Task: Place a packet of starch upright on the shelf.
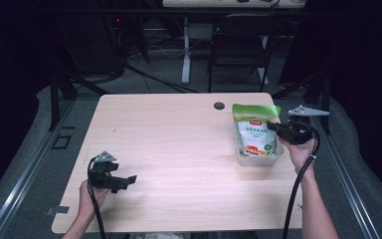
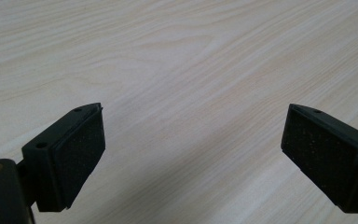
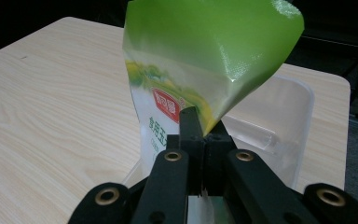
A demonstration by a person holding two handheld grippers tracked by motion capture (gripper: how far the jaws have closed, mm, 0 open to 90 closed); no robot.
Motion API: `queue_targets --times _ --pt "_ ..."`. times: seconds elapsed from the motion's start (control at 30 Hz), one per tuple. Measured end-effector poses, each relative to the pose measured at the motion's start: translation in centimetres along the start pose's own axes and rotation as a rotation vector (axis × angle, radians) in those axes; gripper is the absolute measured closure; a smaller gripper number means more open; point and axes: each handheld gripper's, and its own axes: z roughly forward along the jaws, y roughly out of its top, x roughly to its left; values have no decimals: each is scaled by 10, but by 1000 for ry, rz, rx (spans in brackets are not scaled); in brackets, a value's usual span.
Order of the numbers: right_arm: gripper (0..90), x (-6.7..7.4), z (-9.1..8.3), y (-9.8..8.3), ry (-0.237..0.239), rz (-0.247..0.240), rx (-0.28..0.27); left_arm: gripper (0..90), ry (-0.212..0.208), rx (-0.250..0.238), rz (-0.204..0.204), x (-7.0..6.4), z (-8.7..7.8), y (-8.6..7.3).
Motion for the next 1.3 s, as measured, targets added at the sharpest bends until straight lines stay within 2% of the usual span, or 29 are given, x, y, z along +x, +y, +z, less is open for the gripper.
queue_targets --times 0.53,0.93,1.07,1.17,1.3 --pt "879 -6 -1 -7 -80 27 15 61 -1 -1 1 0 0 0" --pt "877 -21 3 -17 -149 130 32 61 -3 4 4 0 0 0" --pt "872 -22 4 -18 -161 133 46 61 4 0 2 -1 1 0" --pt "859 -25 6 -22 -167 155 58 61 -1 3 7 0 0 0" --pt "852 -28 4 -28 -166 167 53 62 0 -1 2 0 0 0"
